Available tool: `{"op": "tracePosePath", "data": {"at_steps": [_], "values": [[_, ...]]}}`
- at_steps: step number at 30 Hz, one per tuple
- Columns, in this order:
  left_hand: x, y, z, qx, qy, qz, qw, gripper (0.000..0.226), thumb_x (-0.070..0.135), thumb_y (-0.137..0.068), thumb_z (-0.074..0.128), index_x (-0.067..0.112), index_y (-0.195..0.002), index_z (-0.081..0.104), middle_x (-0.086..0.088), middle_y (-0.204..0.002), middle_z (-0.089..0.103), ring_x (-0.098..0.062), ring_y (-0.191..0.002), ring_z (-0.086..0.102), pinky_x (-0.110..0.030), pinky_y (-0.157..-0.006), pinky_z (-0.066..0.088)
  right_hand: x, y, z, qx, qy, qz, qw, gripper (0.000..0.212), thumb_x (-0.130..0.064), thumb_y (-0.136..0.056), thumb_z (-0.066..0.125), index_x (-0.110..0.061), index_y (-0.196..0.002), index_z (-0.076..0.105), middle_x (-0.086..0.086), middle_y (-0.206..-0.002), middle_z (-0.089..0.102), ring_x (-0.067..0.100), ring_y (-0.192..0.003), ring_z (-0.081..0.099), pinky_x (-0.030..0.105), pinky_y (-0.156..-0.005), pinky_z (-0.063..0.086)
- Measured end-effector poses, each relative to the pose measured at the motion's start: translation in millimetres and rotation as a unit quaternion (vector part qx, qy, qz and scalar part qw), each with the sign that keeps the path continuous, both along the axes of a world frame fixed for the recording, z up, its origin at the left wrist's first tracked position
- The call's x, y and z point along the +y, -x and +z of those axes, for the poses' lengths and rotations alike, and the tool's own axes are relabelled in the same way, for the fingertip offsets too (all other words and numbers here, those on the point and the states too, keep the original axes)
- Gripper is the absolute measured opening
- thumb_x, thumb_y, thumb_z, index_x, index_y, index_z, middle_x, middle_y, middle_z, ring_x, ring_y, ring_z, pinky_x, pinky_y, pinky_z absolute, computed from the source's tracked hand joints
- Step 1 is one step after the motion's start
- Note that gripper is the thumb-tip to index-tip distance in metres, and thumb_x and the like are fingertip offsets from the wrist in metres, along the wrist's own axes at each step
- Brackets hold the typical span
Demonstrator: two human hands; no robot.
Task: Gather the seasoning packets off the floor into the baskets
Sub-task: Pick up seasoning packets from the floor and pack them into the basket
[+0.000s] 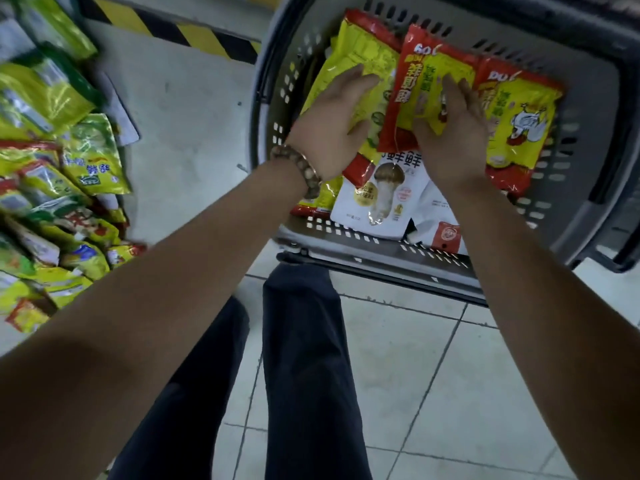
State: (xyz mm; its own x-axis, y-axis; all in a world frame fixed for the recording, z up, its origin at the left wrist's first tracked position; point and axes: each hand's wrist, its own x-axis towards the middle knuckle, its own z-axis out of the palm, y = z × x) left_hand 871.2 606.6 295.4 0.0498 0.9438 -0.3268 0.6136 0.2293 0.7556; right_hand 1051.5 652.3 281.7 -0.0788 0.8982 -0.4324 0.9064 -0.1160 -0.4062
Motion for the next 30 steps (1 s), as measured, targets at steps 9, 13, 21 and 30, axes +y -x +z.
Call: {"op": "tracePosePath", "data": {"at_steps": [9,13,21,30], "values": [[-92.9,138.9,22.0,0.020,-0.012,0.277,0.961,0.046,0.008,-0.086,0.052,0.003,-0.131,0.048,-0.014,-0.136,0.047,-0.025,-0.123,0.047,-0.025,-0.104,0.034,-39.6,140.3,53.4,0.165,0.014,0.182,0.969,0.061,-0.021,-0.088,0.064,-0.014,-0.143,0.039,0.011,-0.147,0.038,0.026,-0.136,0.035,0.030,-0.108,0.031],[-137.8,214.7,-1.6,0.012,0.068,0.394,0.917,0.048,0.004,-0.088,0.056,0.008,-0.135,0.044,-0.008,-0.138,0.045,-0.021,-0.126,0.045,-0.035,-0.106,0.036,-55.2,228.4,44.5,0.160,0.036,0.262,0.951,0.061,-0.020,-0.086,0.066,-0.013,-0.141,0.041,0.007,-0.145,0.041,0.022,-0.133,0.039,0.025,-0.104,0.030],[-213.4,360.2,-42.8,0.042,0.173,0.488,0.854,0.051,0.012,-0.089,0.055,0.014,-0.138,0.043,-0.011,-0.134,0.051,-0.027,-0.119,0.050,-0.032,-0.094,0.039,-103.6,400.0,-19.4,0.097,0.142,0.285,0.943,0.061,-0.026,-0.087,0.064,-0.021,-0.142,0.039,0.003,-0.141,0.043,0.025,-0.123,0.047,0.037,-0.097,0.043],[-264.9,473.4,-89.9,-0.018,0.207,0.562,0.800,0.049,0.018,-0.091,0.056,0.018,-0.138,0.042,-0.005,-0.139,0.047,-0.026,-0.119,0.052,-0.039,-0.094,0.046,-131.9,576.2,-87.2,0.042,0.153,0.403,0.901,0.058,-0.022,-0.085,0.066,-0.014,-0.138,0.044,0.010,-0.137,0.049,0.026,-0.126,0.045,0.034,-0.098,0.039]]}}
